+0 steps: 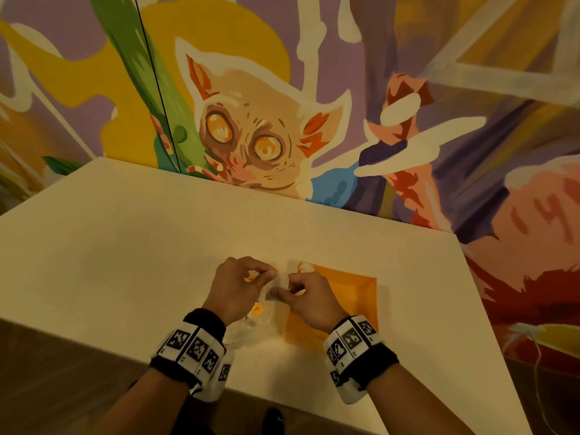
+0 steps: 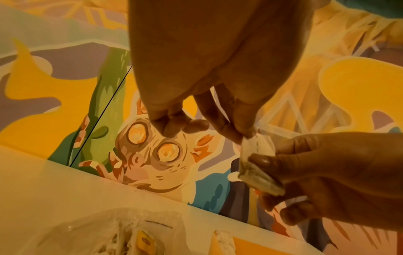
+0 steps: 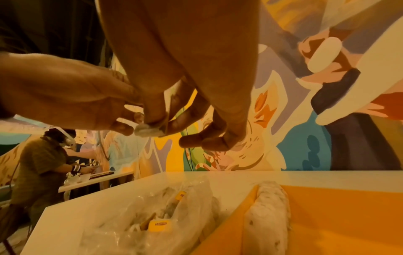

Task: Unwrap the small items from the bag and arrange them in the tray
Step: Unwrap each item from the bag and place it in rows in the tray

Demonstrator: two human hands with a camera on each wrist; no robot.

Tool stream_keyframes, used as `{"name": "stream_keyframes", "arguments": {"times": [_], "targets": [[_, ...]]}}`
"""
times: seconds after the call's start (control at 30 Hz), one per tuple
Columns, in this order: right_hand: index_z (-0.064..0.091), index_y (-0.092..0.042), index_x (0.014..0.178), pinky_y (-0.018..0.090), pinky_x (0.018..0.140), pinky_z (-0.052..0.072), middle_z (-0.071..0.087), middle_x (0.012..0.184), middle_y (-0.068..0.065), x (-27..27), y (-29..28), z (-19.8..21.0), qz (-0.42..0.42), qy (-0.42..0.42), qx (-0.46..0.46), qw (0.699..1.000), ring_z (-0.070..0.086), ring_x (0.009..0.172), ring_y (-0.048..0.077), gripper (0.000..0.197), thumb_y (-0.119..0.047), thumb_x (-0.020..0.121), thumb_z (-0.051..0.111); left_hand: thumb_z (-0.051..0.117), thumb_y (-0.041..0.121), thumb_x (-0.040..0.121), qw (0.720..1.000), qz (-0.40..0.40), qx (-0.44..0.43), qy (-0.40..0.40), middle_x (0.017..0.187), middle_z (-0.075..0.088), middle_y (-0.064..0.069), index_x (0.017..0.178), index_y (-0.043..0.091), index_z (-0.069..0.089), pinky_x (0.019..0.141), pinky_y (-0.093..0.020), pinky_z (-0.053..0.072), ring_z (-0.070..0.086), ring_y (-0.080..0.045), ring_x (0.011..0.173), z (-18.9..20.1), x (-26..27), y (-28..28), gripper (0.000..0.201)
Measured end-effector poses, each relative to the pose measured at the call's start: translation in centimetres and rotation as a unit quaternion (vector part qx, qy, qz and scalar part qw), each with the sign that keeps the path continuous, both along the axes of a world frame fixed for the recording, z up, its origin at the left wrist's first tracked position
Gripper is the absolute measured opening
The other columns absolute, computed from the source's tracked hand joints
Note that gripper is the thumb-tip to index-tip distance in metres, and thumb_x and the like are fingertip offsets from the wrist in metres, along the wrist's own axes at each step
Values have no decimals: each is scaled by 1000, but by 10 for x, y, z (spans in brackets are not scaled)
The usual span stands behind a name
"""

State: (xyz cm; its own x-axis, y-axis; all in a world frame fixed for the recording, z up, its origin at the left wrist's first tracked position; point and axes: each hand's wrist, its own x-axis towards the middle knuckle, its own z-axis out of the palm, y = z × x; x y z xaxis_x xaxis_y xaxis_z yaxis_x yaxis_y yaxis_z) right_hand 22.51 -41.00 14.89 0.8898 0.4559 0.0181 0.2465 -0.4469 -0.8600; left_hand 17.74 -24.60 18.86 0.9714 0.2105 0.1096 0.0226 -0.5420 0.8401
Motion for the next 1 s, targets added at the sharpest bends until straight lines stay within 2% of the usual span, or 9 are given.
{"name": "stream_keyframes", "arguments": {"times": [0.1, 0.17, 0.27, 0.4, 0.53, 0.6, 0.67, 0.83, 1.0], "targets": [[64, -5, 72, 41, 70, 49, 62, 71, 16, 2, -1, 4, -6, 5, 11, 1000, 58, 69, 24, 43, -46, 80, 71, 72, 23, 86, 1000, 12, -19, 0, 88, 72, 12, 82, 23, 77, 65, 1, 35, 51, 20, 77, -2, 1, 0, 6], [71, -11, 77, 37, 69, 49, 67, 73, 10, 2, -2, 8, 4, 19, 12, 1000, 60, 68, 18, 29, -40, 82, 73, 72, 24, 86, 1000, -5, -15, 8, 90, 72, 13, 84, 22, 77, 65, 0, 36, 51, 21, 77, -3, 3, -2, 6], [76, -19, 81, 27, 62, 45, 70, 71, 0, 0, -3, 8, 14, 44, 18, 999, 56, 62, 7, 14, -33, 82, 75, 71, 22, 87, 1000, -22, 5, 2, 90, 72, 12, 84, 21, 77, 66, 1, 34, 49, 23, 81, -5, 2, -4, 7], [77, -16, 84, 12, 55, 37, 66, 70, -7, 4, -6, 8, -4, 50, -7, 999, 51, 56, -1, 17, -33, 80, 77, 70, 20, 87, 1000, 3, -1, -30, 85, 70, 15, 80, 25, 74, 67, 0, 33, 49, 22, 81, -11, 3, -8, 9], [68, -12, 61, 20, 50, 36, 50, 64, 1, 13, -11, 4, -21, 55, -34, 998, 43, 51, 8, 28, -30, 78, 79, 68, 25, 89, 1000, 1, -8, 0, 82, 66, 21, 81, 34, 69, 65, -6, 37, 56, 7, 76, -22, 8, -13, 12], [74, -14, 68, 35, 58, 51, 66, 73, 8, 22, -16, -2, -39, 79, -43, 995, 61, 63, 20, 18, -29, 78, 79, 65, 28, 91, 999, 4, -21, 27, 84, 66, 18, 87, 34, 67, 65, -11, 40, 57, -3, 74, -30, 11, -15, 8], [76, -7, 81, 43, 72, 56, 72, 84, 14, 32, -23, -10, -72, 94, -68, 991, 67, 79, 31, 21, -28, 78, 79, 63, 25, 93, 998, -1, -32, 61, 89, 64, 15, 97, 30, 65, 66, -13, 43, 60, -6, 78, -38, 12, -19, 7], [77, -9, 84, 37, 74, 58, 74, 81, 10, 51, -34, -32, -132, 133, -154, 970, 70, 78, 22, 16, -23, 78, 79, 59, 23, 95, 985, -57, 11, 165, 115, 65, 0, 128, 17, 56, 77, -18, 46, 61, -9, 90, -63, 10, -38, 33], [74, -6, 81, 26, 54, 45, 71, 81, 8, 56, -28, -47, -134, 169, -258, 942, 61, 73, 20, 15, -19, 75, 77, 54, 32, 97, 966, -79, 71, 237, 128, 61, -4, 143, 16, 43, 94, -33, 50, 61, -19, 111, -94, 11, -48, 50]]}}
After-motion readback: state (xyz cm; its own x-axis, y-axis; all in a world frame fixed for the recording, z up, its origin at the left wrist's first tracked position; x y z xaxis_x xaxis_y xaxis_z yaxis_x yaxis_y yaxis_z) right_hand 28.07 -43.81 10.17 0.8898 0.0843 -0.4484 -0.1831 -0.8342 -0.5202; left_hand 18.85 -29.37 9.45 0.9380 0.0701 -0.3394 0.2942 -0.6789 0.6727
